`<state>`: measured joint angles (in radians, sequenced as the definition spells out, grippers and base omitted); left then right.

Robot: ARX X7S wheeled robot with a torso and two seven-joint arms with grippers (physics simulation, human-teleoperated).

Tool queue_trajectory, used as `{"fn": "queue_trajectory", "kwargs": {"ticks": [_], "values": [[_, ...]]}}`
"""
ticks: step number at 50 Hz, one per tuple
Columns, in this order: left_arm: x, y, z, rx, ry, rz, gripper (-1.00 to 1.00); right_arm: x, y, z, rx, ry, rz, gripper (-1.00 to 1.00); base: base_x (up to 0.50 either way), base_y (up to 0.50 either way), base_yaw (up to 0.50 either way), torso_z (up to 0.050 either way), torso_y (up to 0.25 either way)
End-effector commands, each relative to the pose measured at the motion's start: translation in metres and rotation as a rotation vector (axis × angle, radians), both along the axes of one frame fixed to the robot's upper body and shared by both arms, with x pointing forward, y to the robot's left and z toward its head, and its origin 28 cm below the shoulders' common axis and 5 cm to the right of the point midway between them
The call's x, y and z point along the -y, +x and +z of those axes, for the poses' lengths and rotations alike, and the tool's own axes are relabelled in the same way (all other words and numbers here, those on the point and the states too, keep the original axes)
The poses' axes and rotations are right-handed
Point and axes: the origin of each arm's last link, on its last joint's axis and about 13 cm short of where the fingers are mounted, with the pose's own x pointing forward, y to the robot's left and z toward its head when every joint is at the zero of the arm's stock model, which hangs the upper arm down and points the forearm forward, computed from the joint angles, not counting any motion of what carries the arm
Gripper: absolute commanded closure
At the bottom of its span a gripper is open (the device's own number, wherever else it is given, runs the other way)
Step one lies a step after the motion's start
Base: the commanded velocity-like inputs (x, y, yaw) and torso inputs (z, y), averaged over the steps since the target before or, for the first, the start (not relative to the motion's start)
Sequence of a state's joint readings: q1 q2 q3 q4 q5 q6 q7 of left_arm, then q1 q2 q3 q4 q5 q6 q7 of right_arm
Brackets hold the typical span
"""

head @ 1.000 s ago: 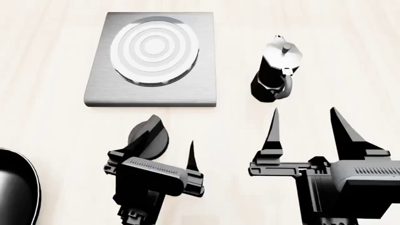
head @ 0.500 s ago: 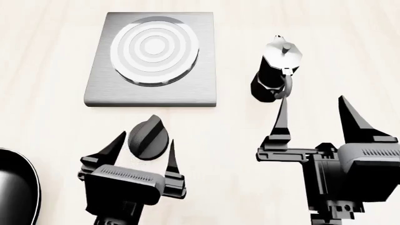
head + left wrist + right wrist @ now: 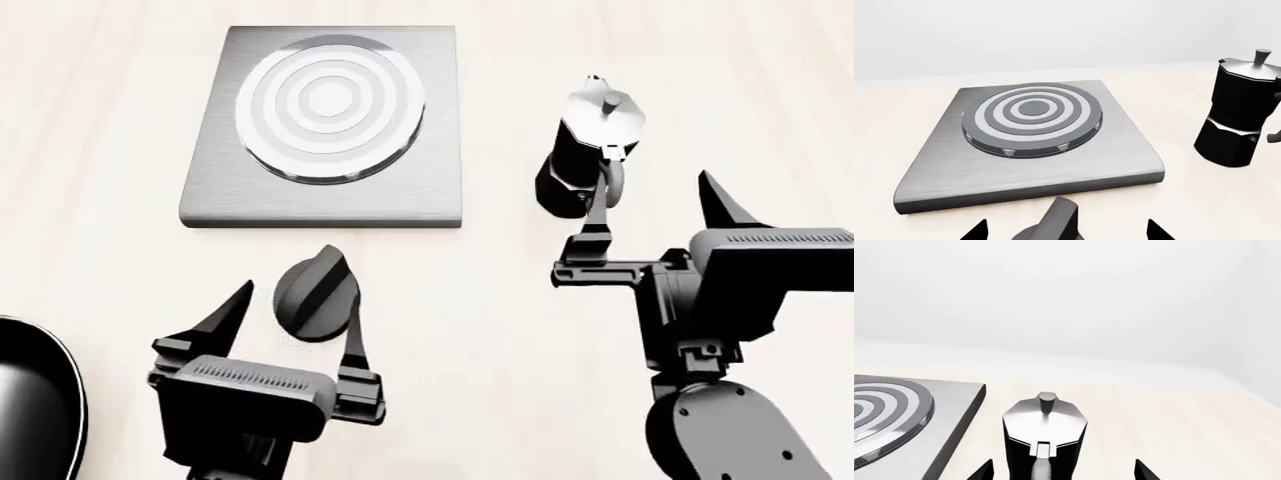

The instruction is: Turn on the stove and put the moka pot on it.

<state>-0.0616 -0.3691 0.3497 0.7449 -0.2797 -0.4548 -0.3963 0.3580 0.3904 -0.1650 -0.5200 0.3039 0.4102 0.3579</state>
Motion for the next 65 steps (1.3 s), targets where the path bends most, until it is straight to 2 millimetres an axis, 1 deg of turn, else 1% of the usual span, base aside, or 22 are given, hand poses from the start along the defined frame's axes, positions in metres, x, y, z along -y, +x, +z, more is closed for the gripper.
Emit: {"fn": "queue_trajectory", "kwargs": {"ticks": [1, 20, 36, 45, 48, 65], "values": [[0.000, 0.000, 0.000, -0.001, -0.001, 0.001, -1.00, 0.004, 0.023, -0.005, -0.033, 0.008, 0.000, -1.00, 0.00, 0.00, 0.00, 0.000, 0.000], [0.000, 0.001, -0.001, -0.004, 0.000, -0.003, -1.00, -0.003, 0.039, -0.020, -0.079, 0.013, 0.019, -1.00, 0.00, 0.00, 0.00, 0.000, 0.000], [0.001, 0.000, -0.003, -0.008, 0.002, -0.007, -1.00, -0.008, 0.042, -0.030, -0.067, 0.015, -0.001, -1.00, 0.00, 0.00, 0.00, 0.000, 0.000], [0.000, 0.001, -0.004, -0.009, 0.002, -0.008, -1.00, -0.009, 0.045, -0.028, -0.060, 0.010, -0.005, -1.00, 0.00, 0.00, 0.00, 0.000, 0.000], [0.001, 0.001, -0.004, -0.011, 0.001, -0.009, -1.00, -0.010, 0.047, -0.030, -0.061, 0.008, -0.005, -1.00, 0.00, 0.00, 0.00, 0.000, 0.000], [0.001, 0.002, -0.005, -0.015, -0.001, -0.010, -1.00, -0.012, 0.054, -0.030, -0.058, 0.008, -0.001, -1.00, 0.00, 0.00, 0.00, 0.000, 0.000]]}}
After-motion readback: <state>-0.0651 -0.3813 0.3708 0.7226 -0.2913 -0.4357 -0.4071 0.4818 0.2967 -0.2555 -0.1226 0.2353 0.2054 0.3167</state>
